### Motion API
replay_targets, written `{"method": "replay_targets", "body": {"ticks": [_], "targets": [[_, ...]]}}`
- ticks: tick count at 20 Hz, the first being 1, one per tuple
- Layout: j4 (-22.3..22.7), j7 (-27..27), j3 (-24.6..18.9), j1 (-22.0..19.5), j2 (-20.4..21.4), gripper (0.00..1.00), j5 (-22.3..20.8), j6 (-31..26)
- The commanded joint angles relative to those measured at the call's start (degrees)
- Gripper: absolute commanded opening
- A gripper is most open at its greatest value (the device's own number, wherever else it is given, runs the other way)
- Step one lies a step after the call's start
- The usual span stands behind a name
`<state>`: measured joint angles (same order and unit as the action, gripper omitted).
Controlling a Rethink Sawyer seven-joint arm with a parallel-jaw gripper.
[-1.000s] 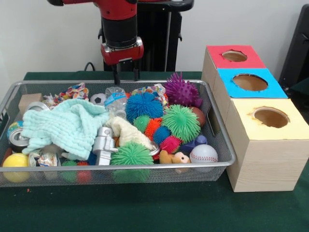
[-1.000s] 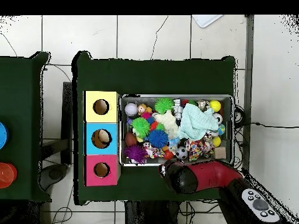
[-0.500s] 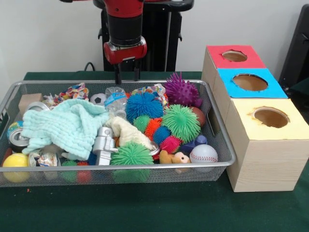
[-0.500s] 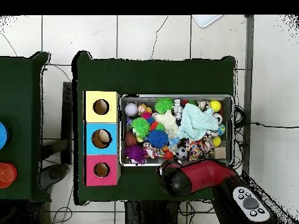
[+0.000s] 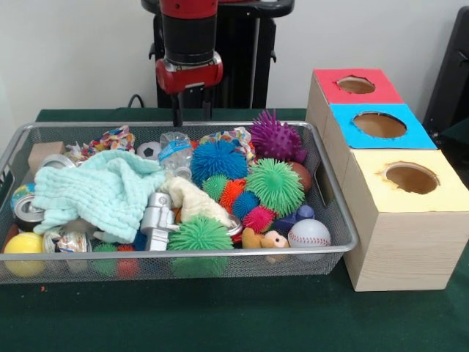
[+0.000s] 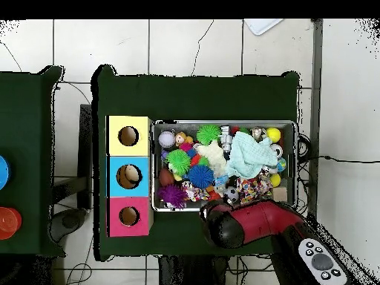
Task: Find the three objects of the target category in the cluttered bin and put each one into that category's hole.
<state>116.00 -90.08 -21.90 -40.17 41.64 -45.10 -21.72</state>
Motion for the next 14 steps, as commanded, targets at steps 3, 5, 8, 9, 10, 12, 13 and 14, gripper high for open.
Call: {"method": "replay_targets", "body": {"ticks": [3,5,8,9,10,12,13,14], "targets": [[-1.72,5.69,-6.59,-0.79,2.27,1.0,1.44,-4.78],[-3.06,5.11,-6.12,-0.36,0.69,1.0,0.05,-3.8],[-4.01,6.37,-7.02,-1.95,-0.09,1.0,-0.22,-4.14],[-4.24,6.78,-7.35,-2.12,-0.22,1.0,-0.15,-4.5],[-4.95,7.3,-7.65,-2.56,-0.9,1.0,-0.57,-4.29],[-6.68,6.84,-7.28,-2.14,-2.88,1.0,-1.69,-3.56],[-7.48,6.52,-7.16,-1.96,-3.93,1.0,-2.35,-2.81],[-7.83,6.41,-7.15,-1.89,-4.42,1.0,-2.68,-2.48]]}}
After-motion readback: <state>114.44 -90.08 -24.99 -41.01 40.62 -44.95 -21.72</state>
